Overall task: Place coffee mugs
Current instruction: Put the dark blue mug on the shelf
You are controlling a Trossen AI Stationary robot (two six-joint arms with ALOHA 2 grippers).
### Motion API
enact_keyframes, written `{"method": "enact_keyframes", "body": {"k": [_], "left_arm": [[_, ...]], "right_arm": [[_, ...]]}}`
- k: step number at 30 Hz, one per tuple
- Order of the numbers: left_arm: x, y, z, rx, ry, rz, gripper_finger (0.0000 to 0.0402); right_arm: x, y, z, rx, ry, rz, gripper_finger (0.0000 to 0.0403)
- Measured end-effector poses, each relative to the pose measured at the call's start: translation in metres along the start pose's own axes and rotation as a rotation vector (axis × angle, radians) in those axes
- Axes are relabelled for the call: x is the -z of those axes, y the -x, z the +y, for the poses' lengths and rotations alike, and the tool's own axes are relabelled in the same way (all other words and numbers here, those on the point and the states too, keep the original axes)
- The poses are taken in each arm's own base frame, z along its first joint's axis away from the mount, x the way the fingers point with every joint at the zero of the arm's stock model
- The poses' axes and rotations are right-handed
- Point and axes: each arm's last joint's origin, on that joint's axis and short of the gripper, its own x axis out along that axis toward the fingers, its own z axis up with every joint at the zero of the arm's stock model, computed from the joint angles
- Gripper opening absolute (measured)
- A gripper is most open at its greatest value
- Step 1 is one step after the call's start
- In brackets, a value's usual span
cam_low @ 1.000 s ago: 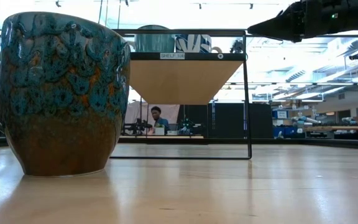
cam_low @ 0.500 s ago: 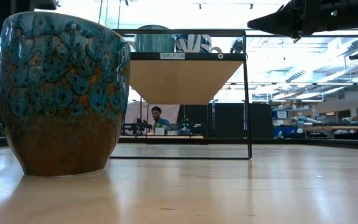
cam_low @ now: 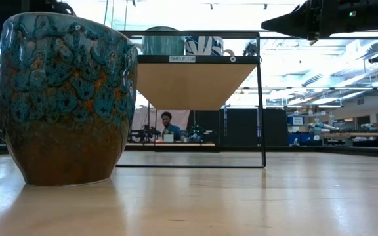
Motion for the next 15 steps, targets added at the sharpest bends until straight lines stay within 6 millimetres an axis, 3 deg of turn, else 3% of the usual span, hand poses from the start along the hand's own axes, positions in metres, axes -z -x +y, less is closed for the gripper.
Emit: {"method": "enact_keyframes", "body": {"k": [15], "left_arm": [[0.005,-0.026,0.006,0.053,-0.069,0.059,0.0163]], "right_arm": [[0.000,0.000,0.000,-0.003,-0.025,0.003,0.0208]]}}
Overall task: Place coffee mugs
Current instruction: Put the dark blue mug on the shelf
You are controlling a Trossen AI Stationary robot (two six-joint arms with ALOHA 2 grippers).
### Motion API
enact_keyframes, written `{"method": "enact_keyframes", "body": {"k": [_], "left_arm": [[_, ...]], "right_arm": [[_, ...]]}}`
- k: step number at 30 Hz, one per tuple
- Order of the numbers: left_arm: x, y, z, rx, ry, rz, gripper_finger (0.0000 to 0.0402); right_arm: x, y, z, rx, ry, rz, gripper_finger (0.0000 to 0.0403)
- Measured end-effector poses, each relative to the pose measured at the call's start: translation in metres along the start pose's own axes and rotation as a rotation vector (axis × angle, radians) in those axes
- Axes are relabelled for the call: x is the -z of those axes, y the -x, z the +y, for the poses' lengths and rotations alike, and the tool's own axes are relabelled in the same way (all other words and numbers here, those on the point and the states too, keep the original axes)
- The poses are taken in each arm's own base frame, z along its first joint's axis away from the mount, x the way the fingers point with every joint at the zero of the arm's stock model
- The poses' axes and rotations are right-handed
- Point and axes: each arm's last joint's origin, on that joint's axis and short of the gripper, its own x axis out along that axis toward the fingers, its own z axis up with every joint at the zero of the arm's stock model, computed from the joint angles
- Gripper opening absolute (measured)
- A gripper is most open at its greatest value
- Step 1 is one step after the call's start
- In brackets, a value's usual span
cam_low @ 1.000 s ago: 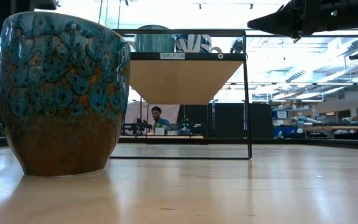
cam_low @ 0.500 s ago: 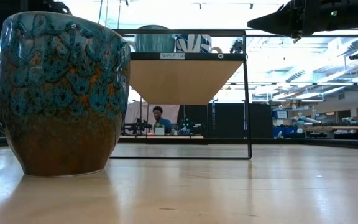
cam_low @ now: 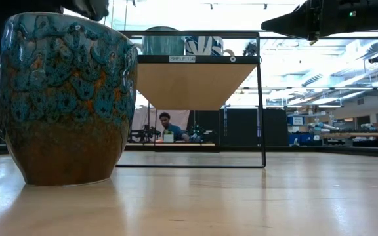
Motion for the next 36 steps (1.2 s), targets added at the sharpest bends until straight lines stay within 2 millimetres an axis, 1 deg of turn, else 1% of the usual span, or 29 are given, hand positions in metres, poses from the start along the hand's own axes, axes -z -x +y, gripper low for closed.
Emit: {"method": "enact_keyframes", "body": {"k": [4,13,22,27,31,33,36], "left_arm": [[-0.001,-0.002,-0.001,0.012,-0.006,-0.014,0.0146],[-0.003,-0.002,-0.002,0.027,-0.016,-0.036,0.0065],[-0.004,-0.001,-0.004,0.032,-0.039,-0.053,0.0063],[-0.011,0.014,-0.008,0.058,-0.083,-0.089,0.0063],[-0.015,0.028,-0.010,0.035,-0.089,-0.119,0.0063],[-0.016,0.032,-0.010,0.019,-0.087,-0.129,0.0062],[-0.017,0.032,-0.009,0.012,-0.086,-0.136,0.0062]], "right_arm": [[0.000,0.000,0.000,0.000,-0.002,0.000,0.0208],[0.000,0.000,0.000,-0.001,-0.010,0.001,0.0208],[0.000,0.000,0.000,-0.001,-0.010,0.002,0.0208],[0.001,0.000,0.000,-0.003,-0.008,0.005,0.0208],[0.001,0.000,0.000,-0.003,-0.008,0.006,0.0208],[0.001,0.000,0.000,-0.003,-0.008,0.006,0.0208],[0.001,0.000,0.000,-0.003,-0.007,0.006,0.0208]]}}
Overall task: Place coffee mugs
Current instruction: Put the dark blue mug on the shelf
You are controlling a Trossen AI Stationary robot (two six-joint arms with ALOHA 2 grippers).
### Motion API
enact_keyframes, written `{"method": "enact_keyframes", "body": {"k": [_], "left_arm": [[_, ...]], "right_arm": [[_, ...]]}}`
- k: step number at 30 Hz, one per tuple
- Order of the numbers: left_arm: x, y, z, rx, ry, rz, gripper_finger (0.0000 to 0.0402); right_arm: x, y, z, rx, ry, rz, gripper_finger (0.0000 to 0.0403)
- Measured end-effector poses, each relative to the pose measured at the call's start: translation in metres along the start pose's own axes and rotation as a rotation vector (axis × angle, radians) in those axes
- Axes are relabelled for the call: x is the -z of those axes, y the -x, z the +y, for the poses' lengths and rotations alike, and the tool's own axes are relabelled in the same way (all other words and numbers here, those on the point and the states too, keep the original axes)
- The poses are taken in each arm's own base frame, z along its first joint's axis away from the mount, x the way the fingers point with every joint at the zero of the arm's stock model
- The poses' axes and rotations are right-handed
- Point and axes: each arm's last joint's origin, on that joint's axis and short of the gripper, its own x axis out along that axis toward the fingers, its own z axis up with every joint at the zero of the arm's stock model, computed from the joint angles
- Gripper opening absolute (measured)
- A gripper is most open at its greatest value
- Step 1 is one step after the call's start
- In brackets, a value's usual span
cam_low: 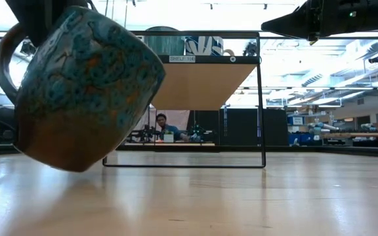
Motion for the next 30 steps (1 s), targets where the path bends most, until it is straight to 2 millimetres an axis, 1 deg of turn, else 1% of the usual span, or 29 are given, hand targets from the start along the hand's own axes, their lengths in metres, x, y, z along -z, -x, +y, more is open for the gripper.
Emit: {"method": "enact_keyframes", "body": {"k": [14,22,25,30], "left_arm": [[-0.001,0.002,0.004,-0.021,0.001,-0.012,0.0061],[-0.003,-0.002,0.011,0.014,0.047,0.059,0.0065],[0.000,-0.002,0.013,0.008,0.051,0.094,0.0066],[0.008,-0.011,0.015,0.031,0.064,0.164,0.0064]], "right_arm": [[0.000,0.000,0.000,0.000,0.000,0.000,0.0208],[0.000,0.000,0.000,0.000,0.000,0.000,0.0208],[0.000,0.000,0.000,0.000,0.000,0.000,0.0208],[0.000,0.000,0.000,0.000,0.000,0.001,0.0208]]}}
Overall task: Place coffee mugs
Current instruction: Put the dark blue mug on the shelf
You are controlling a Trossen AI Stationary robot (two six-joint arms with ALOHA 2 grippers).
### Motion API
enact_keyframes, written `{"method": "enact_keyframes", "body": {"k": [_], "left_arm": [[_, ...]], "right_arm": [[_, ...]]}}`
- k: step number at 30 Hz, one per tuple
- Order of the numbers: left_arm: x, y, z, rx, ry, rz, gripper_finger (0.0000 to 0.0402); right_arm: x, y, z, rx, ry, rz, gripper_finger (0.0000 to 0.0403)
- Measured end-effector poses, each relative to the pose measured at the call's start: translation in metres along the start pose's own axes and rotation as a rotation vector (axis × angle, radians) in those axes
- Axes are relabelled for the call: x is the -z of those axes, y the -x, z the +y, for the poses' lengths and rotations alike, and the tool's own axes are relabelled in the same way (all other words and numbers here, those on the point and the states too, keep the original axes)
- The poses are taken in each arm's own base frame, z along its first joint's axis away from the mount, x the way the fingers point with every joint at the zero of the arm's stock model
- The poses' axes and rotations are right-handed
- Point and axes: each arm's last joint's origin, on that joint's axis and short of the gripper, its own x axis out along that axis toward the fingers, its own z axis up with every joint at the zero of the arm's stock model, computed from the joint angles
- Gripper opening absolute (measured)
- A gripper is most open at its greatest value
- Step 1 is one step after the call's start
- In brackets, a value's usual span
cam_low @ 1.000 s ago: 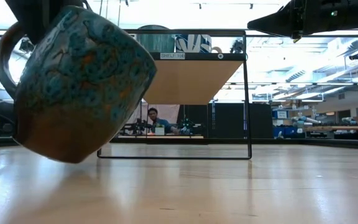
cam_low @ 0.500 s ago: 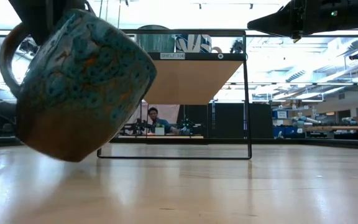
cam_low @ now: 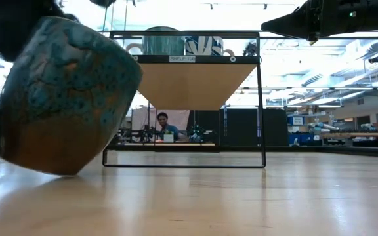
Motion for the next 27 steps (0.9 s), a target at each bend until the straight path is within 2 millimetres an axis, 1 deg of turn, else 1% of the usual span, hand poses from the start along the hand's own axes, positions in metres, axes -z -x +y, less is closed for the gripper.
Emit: {"method": "enact_keyframes", "body": {"k": [4,14,23,27], "left_arm": [[0.0034,-0.0078,0.0015,0.007,0.006,0.037,0.0068],[0.0001,-0.0089,0.0036,-0.033,0.011,-0.009,0.0080],[-0.0026,-0.0091,0.0040,-0.021,0.035,-0.026,0.0134],[-0.0046,-0.0091,0.0035,-0.019,0.017,-0.049,0.0142]], "right_arm": [[0.0000,0.0000,0.0000,0.000,0.000,0.000,0.0208],[-0.0001,0.0000,0.0000,0.000,0.000,0.000,0.0208],[-0.0001,0.0000,0.0000,0.000,0.000,0.000,0.0208],[-0.0001,0.0000,-0.0001,0.000,0.000,-0.001,0.0208]]}}
